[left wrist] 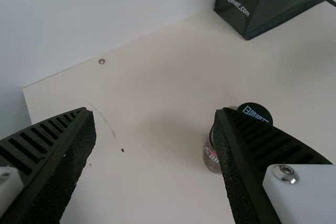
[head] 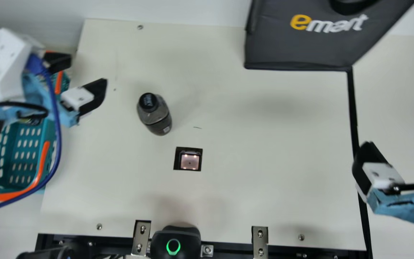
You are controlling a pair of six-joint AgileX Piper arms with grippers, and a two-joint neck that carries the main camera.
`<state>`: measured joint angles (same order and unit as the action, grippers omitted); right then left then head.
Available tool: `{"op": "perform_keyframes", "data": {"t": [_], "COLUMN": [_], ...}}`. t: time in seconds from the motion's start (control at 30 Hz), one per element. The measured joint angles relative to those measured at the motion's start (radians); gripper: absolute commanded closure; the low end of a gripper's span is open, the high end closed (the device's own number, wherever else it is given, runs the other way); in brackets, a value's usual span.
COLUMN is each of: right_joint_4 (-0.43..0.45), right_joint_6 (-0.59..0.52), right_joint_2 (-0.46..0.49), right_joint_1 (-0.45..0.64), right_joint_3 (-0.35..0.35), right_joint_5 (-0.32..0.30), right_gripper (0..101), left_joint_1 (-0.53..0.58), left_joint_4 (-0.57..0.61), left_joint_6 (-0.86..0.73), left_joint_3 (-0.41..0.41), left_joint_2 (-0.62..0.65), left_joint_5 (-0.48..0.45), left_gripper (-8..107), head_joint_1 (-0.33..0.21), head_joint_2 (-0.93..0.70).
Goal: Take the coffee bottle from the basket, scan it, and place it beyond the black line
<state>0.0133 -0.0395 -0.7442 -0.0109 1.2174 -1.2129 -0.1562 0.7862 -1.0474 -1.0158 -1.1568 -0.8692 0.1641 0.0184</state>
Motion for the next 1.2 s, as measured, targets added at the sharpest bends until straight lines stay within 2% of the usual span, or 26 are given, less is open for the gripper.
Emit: {"op": "perform_keyframes", "data": {"t": [0.77, 1.2], "right_joint_4": [0.000, 0.000], "right_joint_6": [0.000, 0.000], "right_joint_2": [0.000, 0.000], "right_joint_1": [0.000, 0.000], "right_joint_3": [0.000, 0.000], "right_joint_5": [0.001, 0.001], "right_gripper": [11, 11], "left_joint_1": [-0.021, 0.070], "left_joint_4": [-0.005, -0.052], "left_joint_6": [0.006, 0.077], "left_joint_3": [0.025, 0.075], "left_joint_2": [0.030, 0.074], "left_joint_5": [0.018, 0.059], "left_gripper": [9, 9], "head_joint_1": [0.000, 0.000], "head_joint_2": [0.009, 0.009]}}
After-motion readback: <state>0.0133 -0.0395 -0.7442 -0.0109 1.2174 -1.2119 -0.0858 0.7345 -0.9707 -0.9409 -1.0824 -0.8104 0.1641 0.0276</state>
